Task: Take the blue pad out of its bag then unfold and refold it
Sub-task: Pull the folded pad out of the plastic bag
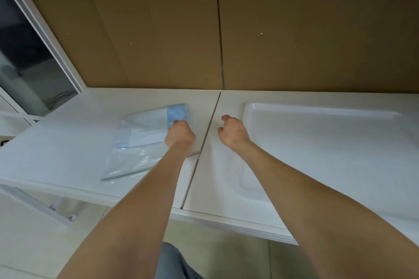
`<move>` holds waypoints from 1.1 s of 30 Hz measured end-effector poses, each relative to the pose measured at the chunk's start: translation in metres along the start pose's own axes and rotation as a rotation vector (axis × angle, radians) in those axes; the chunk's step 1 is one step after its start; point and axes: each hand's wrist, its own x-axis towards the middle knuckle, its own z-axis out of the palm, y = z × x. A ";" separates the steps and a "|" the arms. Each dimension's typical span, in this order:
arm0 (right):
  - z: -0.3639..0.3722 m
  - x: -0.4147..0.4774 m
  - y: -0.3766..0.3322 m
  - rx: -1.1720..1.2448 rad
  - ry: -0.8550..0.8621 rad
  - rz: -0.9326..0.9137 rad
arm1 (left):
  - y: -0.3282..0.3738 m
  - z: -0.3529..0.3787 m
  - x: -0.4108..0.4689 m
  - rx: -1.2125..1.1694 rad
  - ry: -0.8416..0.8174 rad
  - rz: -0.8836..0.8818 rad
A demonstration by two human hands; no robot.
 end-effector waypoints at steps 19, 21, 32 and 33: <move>-0.094 -0.043 0.050 1.266 -0.232 0.206 | 0.149 -0.006 -0.099 -0.574 0.083 0.386; -0.109 -0.049 0.060 1.268 -0.160 0.232 | 0.167 -0.005 -0.113 -0.583 0.055 0.415; -0.162 -0.105 0.157 1.218 0.149 0.502 | 0.190 0.031 -0.151 -0.279 -0.132 0.645; -0.162 -0.109 0.165 1.229 0.183 0.528 | 0.184 0.035 -0.151 -0.205 -0.182 0.618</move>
